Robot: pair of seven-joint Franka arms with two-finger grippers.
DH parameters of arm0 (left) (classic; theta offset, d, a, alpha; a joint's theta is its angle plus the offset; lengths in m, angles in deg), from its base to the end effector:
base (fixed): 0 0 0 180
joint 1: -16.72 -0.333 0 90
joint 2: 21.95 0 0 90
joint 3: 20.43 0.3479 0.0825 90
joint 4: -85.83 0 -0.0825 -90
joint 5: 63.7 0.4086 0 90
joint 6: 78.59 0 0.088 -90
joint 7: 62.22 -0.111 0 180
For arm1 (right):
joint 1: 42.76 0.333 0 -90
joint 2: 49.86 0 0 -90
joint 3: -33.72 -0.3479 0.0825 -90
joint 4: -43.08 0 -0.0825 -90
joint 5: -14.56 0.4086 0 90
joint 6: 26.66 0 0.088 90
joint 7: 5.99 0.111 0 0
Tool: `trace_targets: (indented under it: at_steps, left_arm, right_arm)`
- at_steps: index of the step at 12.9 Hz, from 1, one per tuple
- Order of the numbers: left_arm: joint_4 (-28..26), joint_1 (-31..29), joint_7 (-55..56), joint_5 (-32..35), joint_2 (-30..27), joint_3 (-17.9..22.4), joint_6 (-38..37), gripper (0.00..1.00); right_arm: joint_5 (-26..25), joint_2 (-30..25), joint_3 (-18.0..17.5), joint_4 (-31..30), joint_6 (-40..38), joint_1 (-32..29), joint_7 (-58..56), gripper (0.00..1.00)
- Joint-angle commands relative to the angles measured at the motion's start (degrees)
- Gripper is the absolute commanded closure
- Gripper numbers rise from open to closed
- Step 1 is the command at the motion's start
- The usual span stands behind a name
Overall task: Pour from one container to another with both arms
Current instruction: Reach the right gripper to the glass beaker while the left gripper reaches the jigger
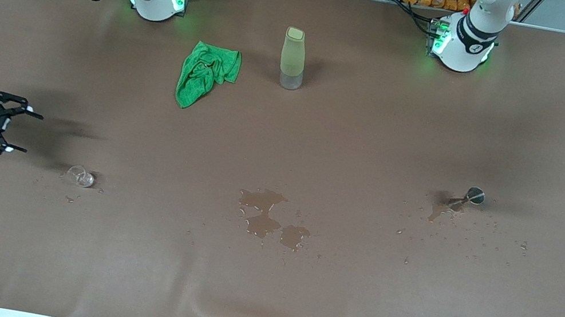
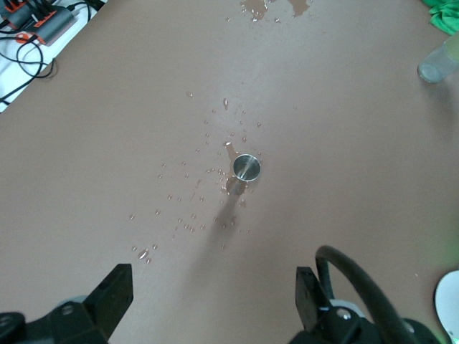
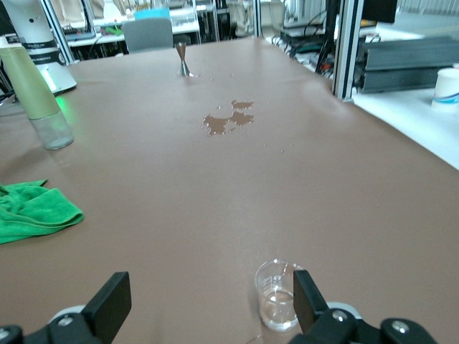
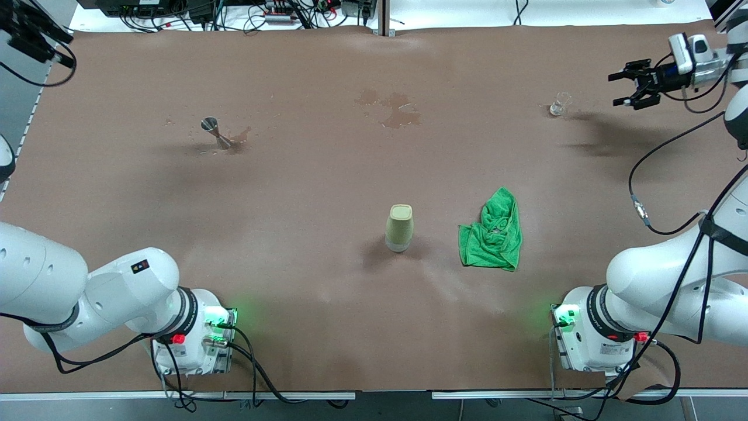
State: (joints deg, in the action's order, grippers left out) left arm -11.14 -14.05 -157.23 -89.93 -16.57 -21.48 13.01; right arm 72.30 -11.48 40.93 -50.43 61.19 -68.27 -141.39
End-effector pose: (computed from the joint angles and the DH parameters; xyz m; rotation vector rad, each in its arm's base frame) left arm 0.5444 0.2560 0.5504 2.3414 -1.4079 0.4450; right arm 0.6126 -0.2662 0.2371 -1.6652 -1.4045 -0.9814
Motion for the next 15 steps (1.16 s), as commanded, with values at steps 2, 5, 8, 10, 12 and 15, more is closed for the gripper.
trace_targets:
  at_steps: [2, 5, 8, 10, 12, 15]
  left_arm:
    - [-6.11, -2.54, -7.26, -8.54, 3.93, -0.35, 3.4, 0.0]
    - [-8.93, -3.16, -17.8, -15.94, 9.64, 2.19, 3.41, 0.0]
    - [-10.25, -3.16, -27.91, -20.0, 15.09, 3.25, 3.58, 0.0]
    - [-11.13, -3.16, -34.76, -23.24, 18.69, 4.04, 3.58, 0.0]
    - [-12.8, -3.16, -43.02, -28.51, 23.0, 4.84, 3.58, 0.0]
    - [-12.98, -3.07, -52.61, -33.44, 29.68, 4.84, 3.58, 0.0]
  right_arm:
    - [5.44, 4.76, -0.97, 2.62, -1.54, -1.38, -3.46, 0.0]
    - [7.03, 8.53, -0.97, 6.04, -3.73, -1.91, -4.69, 0.0]
    - [7.12, 13.46, -0.97, 12.37, -6.47, -2.0, -4.17, 0.0]
    - [7.04, 14.87, -0.97, 13.43, -6.64, -2.09, -4.17, 0.0]
    - [7.04, 16.98, -0.97, 15.19, -7.69, -2.17, -4.43, 0.0]
    - [6.77, 19.09, -1.06, 17.91, -8.14, -2.53, -5.74, 0.0]
